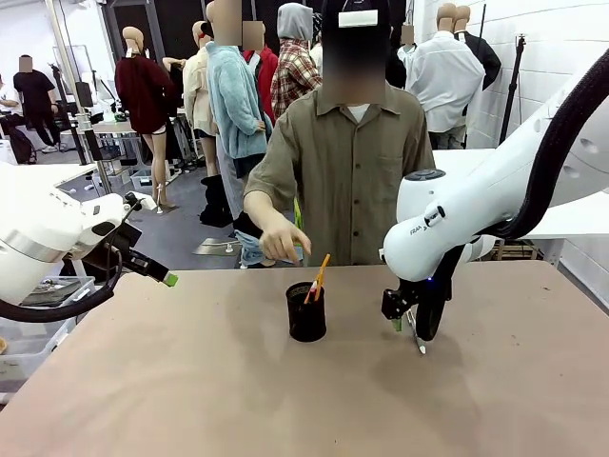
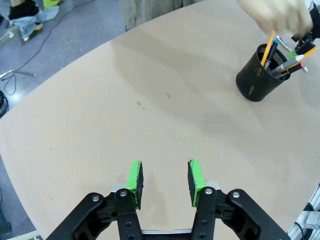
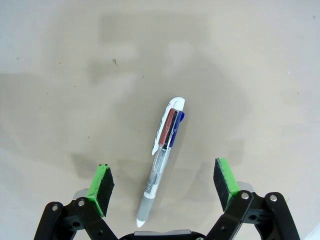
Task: Place the pens into the pen holder.
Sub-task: Pick up a writing instrument from the table and place it into the Pen holder.
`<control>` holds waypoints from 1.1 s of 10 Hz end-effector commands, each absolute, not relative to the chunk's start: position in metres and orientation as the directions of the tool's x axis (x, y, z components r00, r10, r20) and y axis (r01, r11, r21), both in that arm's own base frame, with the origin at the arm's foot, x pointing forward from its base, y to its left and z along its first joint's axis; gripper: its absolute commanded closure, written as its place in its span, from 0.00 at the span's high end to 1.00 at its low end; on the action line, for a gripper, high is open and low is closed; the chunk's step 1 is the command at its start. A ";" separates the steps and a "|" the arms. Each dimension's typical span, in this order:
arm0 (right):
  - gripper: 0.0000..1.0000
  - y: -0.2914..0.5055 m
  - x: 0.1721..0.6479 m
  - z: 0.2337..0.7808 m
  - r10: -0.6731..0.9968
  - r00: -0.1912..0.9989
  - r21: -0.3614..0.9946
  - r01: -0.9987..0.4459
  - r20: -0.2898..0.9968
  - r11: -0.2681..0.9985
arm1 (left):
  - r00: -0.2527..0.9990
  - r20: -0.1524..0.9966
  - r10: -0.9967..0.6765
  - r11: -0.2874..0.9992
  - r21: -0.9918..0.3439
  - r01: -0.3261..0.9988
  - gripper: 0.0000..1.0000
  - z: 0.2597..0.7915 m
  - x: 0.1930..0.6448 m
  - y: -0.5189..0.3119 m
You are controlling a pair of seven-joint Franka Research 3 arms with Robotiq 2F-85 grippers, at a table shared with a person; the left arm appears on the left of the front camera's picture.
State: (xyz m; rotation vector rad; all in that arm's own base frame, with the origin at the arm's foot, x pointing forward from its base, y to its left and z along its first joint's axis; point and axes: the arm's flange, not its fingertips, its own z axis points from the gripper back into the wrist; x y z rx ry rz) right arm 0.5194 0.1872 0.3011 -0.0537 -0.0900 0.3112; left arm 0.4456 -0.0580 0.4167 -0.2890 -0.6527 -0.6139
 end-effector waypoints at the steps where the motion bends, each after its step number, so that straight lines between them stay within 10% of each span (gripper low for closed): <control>1: 1.00 0.188 0.524 0.291 0.281 0.957 -0.048 -0.278 0.075 0.959 | 0.621 0.648 -0.442 0.788 -0.050 0.614 0.49 0.417 0.447 -0.059; 3: 1.00 0.188 0.523 0.289 0.274 0.959 -0.073 -0.269 0.067 0.960 | 0.621 0.648 -0.442 0.788 -0.050 0.614 0.49 0.417 0.447 -0.059; 8: 0.00 0.188 0.522 0.289 0.268 0.962 -0.071 -0.264 0.054 0.962 | 0.621 0.648 -0.442 0.788 -0.050 0.614 0.49 0.417 0.447 -0.059; 11: 0.00 0.187 0.520 0.293 0.260 0.965 -0.069 -0.257 0.039 0.964 | 0.621 0.648 -0.442 0.788 -0.050 0.614 0.49 0.417 0.447 -0.059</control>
